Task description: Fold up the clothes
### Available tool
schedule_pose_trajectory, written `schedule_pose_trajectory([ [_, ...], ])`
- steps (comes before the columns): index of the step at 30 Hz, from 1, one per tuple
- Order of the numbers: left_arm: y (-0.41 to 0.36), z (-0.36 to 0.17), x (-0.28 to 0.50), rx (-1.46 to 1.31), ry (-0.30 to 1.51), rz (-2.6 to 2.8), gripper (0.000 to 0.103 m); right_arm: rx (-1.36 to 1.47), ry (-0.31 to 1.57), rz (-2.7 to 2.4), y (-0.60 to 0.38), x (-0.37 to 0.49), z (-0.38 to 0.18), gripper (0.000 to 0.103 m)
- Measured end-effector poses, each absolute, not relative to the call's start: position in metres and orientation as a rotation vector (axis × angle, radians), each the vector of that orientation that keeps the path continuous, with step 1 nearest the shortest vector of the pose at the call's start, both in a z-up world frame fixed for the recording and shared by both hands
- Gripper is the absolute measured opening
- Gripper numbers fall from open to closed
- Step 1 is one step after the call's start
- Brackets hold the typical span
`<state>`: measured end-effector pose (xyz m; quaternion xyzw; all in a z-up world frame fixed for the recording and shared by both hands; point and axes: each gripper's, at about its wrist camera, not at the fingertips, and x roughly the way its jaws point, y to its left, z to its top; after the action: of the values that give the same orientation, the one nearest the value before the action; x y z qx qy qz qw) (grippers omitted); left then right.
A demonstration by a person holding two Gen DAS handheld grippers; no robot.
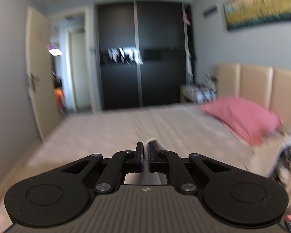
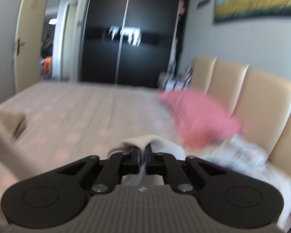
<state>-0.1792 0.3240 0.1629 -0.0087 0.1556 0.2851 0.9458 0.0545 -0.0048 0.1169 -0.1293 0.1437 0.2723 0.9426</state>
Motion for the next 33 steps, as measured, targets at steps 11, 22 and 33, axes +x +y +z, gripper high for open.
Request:
schedule_pose_trajectory([
  [11, 0.399, 0.197, -0.268, 0.010, 0.323, 0.976, 0.002, -0.293, 0.221, 0.339, -0.066, 0.099, 0.154, 0.005],
  [22, 0.472, 0.072, -0.336, -0.163, 0.717, 1.248, 0.000, -0.381, 0.647, 0.117, -0.126, 0.156, 0.008, 0.005],
  [33, 0.464, 0.015, -0.302, -0.147, 0.896, 1.008, 0.031, -0.570, 0.784, 0.289, -0.109, 0.123, -0.006, 0.052],
])
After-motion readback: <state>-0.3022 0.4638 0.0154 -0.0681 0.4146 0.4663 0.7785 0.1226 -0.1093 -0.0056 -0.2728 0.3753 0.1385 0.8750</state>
